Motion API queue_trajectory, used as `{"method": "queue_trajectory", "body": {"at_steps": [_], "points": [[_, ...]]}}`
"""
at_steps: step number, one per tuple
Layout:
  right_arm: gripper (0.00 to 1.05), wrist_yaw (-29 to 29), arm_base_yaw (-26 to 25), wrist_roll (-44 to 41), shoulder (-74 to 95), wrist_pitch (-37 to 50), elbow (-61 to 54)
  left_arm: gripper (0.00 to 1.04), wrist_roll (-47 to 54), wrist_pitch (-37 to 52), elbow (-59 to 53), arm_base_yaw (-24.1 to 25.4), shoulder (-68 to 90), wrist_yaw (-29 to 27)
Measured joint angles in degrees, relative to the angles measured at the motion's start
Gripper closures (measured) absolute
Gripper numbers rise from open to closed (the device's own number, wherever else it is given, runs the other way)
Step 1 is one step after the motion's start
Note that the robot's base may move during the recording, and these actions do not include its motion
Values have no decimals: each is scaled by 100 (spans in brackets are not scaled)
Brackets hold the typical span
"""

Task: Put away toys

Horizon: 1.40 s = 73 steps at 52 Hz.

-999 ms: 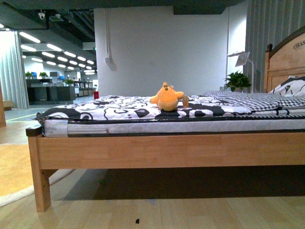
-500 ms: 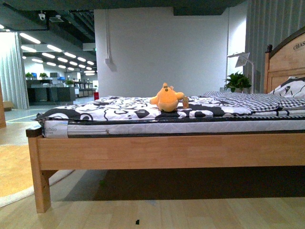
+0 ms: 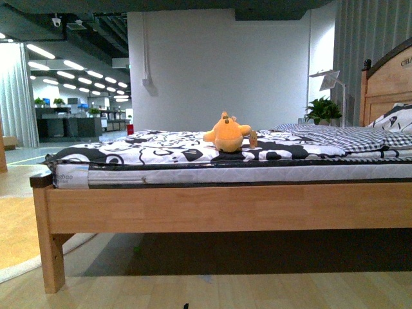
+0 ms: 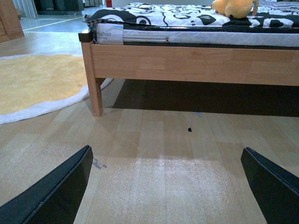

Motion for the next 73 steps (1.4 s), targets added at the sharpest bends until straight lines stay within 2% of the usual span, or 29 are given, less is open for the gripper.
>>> {"method": "queue_trajectory", "body": {"at_steps": [73], "points": [[6, 0, 0, -2, 2, 0, 0, 6, 0, 0, 0, 0, 0, -2]]}}
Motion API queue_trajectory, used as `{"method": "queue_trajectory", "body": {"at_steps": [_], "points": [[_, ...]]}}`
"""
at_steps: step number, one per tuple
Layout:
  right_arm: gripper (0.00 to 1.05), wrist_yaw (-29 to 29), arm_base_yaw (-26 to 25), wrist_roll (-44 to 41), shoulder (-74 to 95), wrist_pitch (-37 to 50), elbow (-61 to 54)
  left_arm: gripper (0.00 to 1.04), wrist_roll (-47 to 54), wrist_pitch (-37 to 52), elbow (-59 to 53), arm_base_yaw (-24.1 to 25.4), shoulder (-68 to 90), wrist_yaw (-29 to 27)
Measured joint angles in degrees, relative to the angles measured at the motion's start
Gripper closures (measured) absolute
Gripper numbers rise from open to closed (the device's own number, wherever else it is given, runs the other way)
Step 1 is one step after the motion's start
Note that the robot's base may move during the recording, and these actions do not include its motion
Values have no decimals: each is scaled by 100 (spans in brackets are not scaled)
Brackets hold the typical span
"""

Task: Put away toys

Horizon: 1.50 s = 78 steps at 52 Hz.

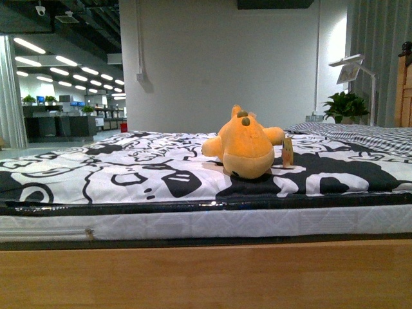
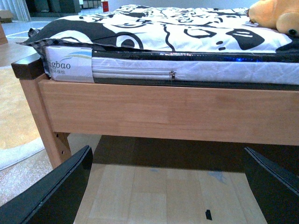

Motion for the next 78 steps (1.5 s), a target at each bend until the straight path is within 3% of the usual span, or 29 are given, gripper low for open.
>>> {"method": "queue_trajectory", "body": {"at_steps": [47, 48, 53, 57, 62, 68, 78], "points": [[6, 0, 0, 0, 2, 0, 0, 6, 0, 0, 0, 0, -2, 2], [6, -28, -7, 2, 4, -2, 0, 6, 0, 0, 0, 0, -2, 0], [6, -1209, -695, 684, 973, 190, 291, 6, 0, 0, 0, 0, -2, 2], [6, -1526, -1064, 807, 1993, 1036, 761, 6, 0, 0, 0, 0, -2, 2], [6, -1547, -1108, 787, 3010, 1759, 1456, 6, 0, 0, 0, 0, -2, 2], [6, -1432, -964, 732, 3919, 2107, 2245, 6, 0, 0, 0, 0, -2, 2], [6, -518, 337, 146, 5630, 2096, 4391, 6, 0, 0, 0, 0, -2, 2]]}}
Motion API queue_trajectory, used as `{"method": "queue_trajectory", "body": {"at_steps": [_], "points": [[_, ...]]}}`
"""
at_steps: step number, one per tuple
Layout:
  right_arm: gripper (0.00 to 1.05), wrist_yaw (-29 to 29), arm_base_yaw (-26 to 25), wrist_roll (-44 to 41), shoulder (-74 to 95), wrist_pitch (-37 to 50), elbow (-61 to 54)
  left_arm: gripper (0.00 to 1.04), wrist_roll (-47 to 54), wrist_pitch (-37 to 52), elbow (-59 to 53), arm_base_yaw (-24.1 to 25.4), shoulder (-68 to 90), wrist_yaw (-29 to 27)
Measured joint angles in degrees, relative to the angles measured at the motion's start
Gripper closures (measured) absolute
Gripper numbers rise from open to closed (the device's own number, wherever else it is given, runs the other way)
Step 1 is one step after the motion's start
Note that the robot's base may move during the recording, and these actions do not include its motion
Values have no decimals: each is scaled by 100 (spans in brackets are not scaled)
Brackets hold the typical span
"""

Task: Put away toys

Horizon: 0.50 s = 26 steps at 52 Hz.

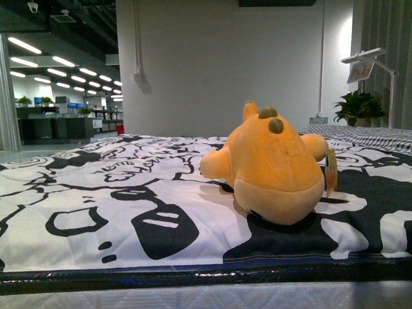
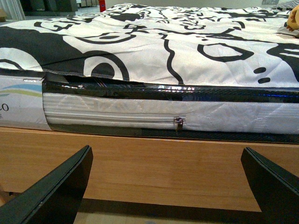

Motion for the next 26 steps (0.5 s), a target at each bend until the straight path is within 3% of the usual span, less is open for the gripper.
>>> {"method": "queue_trajectory", "body": {"at_steps": [11, 26], "points": [[6, 743, 1106, -431, 925, -151, 1113, 6, 0, 0, 0, 0, 0, 0], [6, 1521, 2133, -863, 2138, -188, 1926, 6, 0, 0, 0, 0, 0, 0]]}}
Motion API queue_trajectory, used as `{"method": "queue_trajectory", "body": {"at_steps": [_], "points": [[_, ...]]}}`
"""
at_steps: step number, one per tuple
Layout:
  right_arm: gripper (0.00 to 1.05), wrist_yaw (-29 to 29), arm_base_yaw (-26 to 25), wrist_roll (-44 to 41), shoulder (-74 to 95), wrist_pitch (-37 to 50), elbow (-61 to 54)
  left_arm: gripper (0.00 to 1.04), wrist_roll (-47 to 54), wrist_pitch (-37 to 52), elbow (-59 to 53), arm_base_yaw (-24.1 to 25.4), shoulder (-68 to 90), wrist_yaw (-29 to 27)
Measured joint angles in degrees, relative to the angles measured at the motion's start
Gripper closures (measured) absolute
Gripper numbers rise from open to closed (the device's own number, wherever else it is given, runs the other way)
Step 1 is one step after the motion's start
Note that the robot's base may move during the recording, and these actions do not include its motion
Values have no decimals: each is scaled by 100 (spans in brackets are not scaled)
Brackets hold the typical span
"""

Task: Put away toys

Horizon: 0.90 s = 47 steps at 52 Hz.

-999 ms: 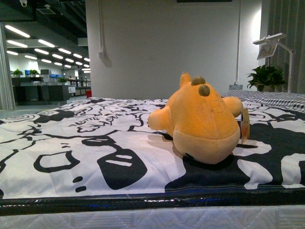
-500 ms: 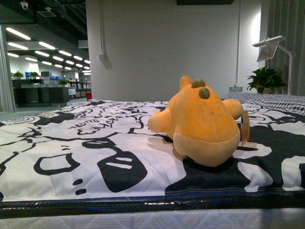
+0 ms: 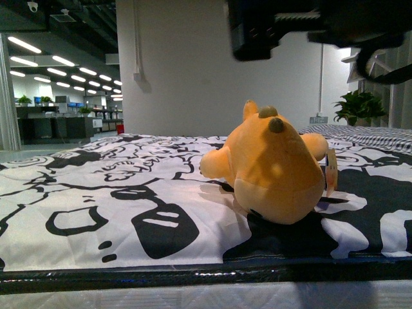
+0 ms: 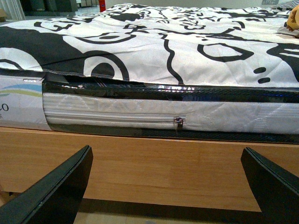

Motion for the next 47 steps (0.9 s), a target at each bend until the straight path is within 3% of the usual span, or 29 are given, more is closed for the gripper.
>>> {"method": "queue_trajectory", "body": {"at_steps": [19, 47], "points": [[6, 555, 426, -205, 1202, 48, 645, 6, 0, 0, 0, 0, 0, 0], [6, 831, -76, -90, 1967, 640, 529, 6, 0, 0, 0, 0, 0, 0]]}}
